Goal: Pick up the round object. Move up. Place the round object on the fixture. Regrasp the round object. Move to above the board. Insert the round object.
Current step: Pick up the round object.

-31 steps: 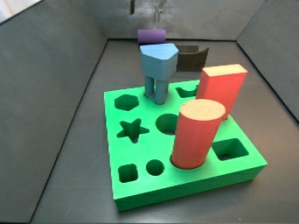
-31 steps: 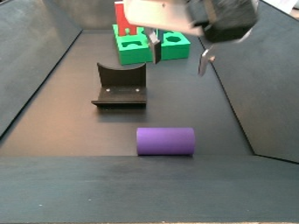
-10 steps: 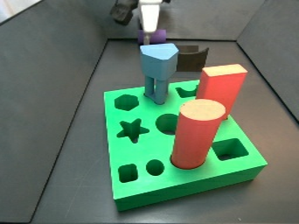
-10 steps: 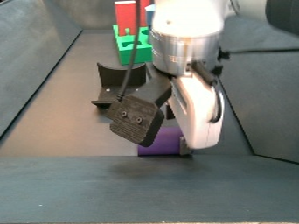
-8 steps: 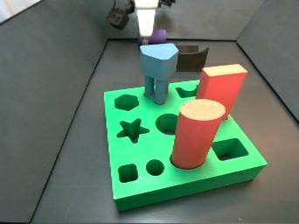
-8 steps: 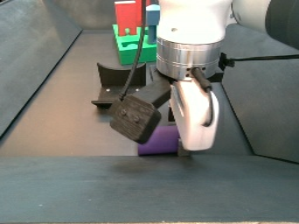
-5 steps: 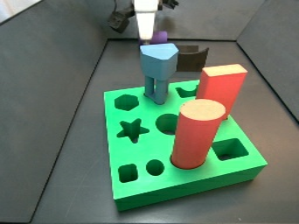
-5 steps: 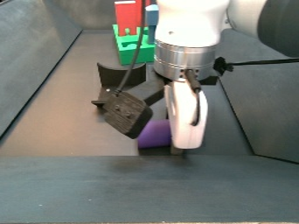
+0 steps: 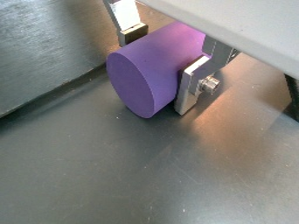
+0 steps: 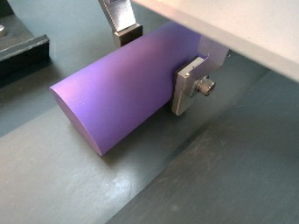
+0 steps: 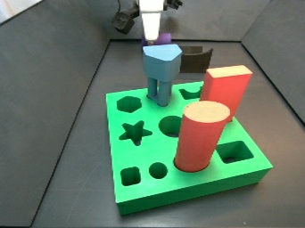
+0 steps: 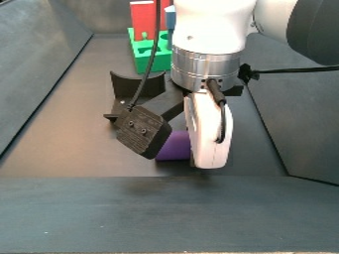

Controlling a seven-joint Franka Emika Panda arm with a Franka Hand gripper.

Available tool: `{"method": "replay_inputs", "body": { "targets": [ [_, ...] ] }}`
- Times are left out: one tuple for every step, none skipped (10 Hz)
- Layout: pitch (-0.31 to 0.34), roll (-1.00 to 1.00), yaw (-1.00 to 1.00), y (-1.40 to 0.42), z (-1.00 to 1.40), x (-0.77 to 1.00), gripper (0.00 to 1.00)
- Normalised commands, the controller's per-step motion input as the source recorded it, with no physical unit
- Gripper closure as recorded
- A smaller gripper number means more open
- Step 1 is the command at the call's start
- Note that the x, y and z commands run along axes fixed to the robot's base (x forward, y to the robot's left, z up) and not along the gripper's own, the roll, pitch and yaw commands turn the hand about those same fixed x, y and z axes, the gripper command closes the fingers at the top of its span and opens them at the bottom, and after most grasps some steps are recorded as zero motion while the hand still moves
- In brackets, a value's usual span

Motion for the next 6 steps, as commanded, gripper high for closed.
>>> {"method": "replay_inputs", "body": {
  "targets": [
    [0.000, 0.00, 0.00, 0.00, 0.00, 0.00, 1.00],
    [0.000, 0.00, 0.00, 0.00, 0.00, 0.00, 1.00],
    [0.000, 0.00, 0.00, 0.00, 0.00, 0.00, 1.00],
    [0.000, 0.00, 0.00, 0.00, 0.00, 0.00, 1.00],
    [0.000, 0.00, 0.00, 0.00, 0.00, 0.00, 1.00],
    [0.000, 0.00, 0.00, 0.00, 0.00, 0.00, 1.00]
  ]
}}
